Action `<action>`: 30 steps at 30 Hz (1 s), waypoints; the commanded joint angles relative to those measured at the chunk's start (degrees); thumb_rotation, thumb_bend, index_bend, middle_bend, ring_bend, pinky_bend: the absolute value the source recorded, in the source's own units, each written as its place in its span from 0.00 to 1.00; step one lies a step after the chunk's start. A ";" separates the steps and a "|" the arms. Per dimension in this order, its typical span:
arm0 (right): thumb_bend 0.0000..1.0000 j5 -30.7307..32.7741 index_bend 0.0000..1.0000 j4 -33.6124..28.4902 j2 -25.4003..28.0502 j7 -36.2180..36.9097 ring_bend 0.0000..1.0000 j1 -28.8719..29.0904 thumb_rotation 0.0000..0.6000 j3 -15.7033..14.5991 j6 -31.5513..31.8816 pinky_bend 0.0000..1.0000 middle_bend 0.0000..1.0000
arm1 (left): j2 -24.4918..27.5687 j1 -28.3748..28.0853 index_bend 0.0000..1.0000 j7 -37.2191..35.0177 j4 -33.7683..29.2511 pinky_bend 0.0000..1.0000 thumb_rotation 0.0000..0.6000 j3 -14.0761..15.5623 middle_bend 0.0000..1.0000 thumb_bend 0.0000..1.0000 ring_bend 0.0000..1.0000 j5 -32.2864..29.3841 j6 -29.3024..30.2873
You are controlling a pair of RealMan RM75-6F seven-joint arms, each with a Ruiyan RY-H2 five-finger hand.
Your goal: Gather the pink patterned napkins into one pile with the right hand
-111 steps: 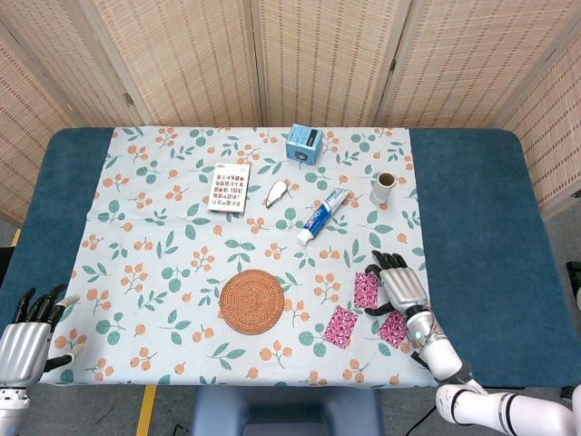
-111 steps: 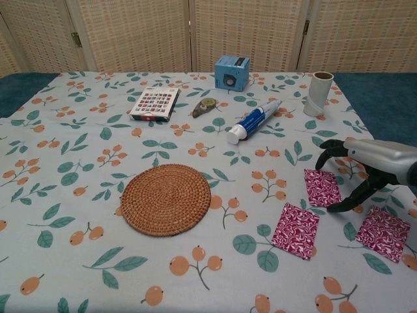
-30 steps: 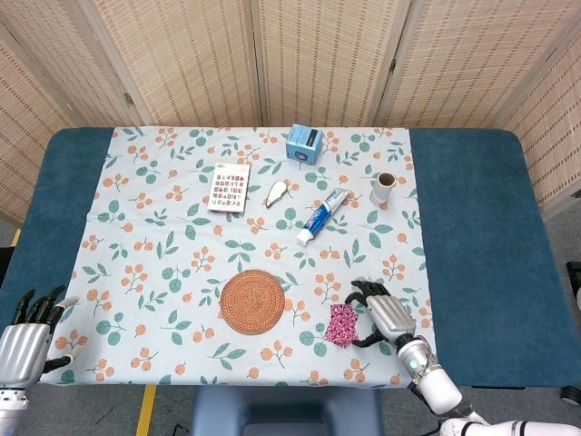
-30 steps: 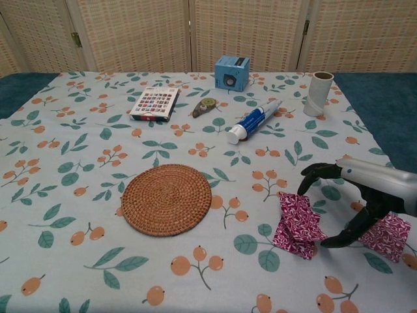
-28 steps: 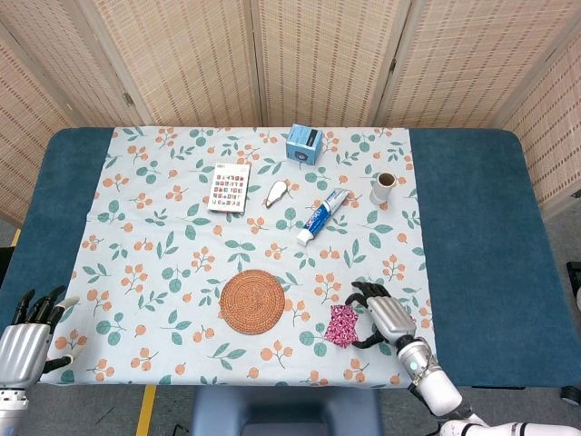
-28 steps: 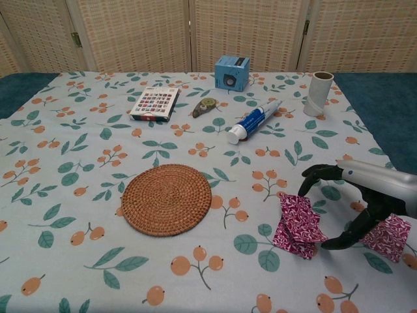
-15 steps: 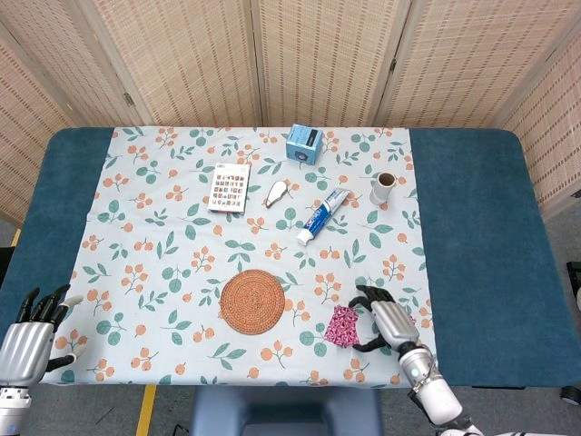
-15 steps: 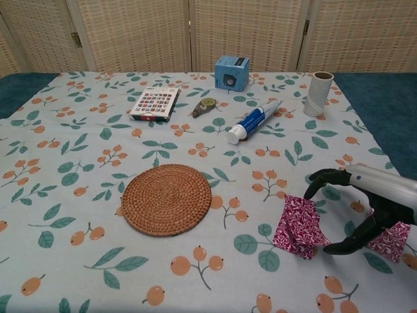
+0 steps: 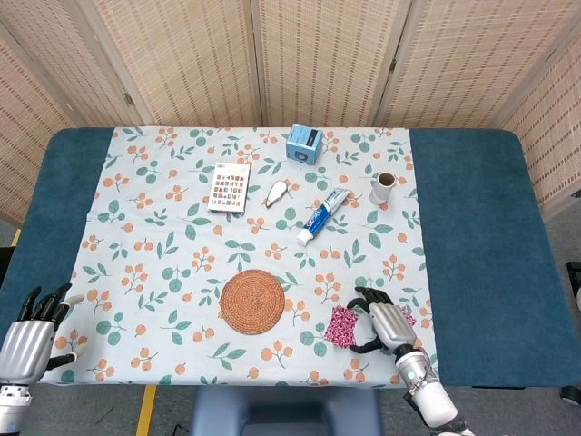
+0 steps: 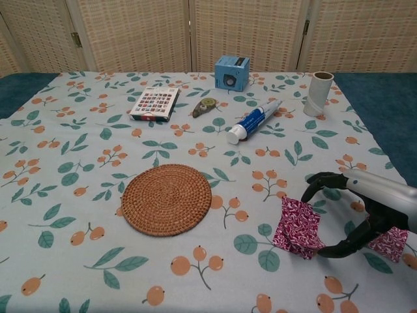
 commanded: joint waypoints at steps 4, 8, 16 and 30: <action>0.12 -0.33 0.28 -0.25 -0.13 -0.03 0.00 -0.21 0.95 -0.11 -0.13 0.00 0.11 | -0.27 -0.03 0.25 -0.42 0.55 0.00 1.00 0.08 0.13 0.21 0.20 0.11 0.06; 0.12 -0.63 0.24 -0.26 -0.22 0.28 0.00 -0.41 0.95 -0.01 -0.10 0.00 0.10 | -0.39 0.01 0.25 -0.88 0.96 0.00 1.00 0.01 0.13 0.21 0.20 0.18 0.38; 0.12 -1.10 0.21 -0.07 -0.25 0.97 0.00 -0.70 0.95 -0.07 -0.66 0.00 0.10 | -0.66 -0.07 0.26 -1.28 1.57 0.00 1.00 0.11 0.13 0.21 0.20 0.34 0.40; 0.12 -8.99 0.21 -5.81 14.31 -8.03 0.00 1.34 0.97 -2.45 -0.75 0.00 0.09 | -0.13 0.34 0.26 -0.63 0.77 0.00 1.00 0.26 0.13 0.21 0.20 0.01 0.72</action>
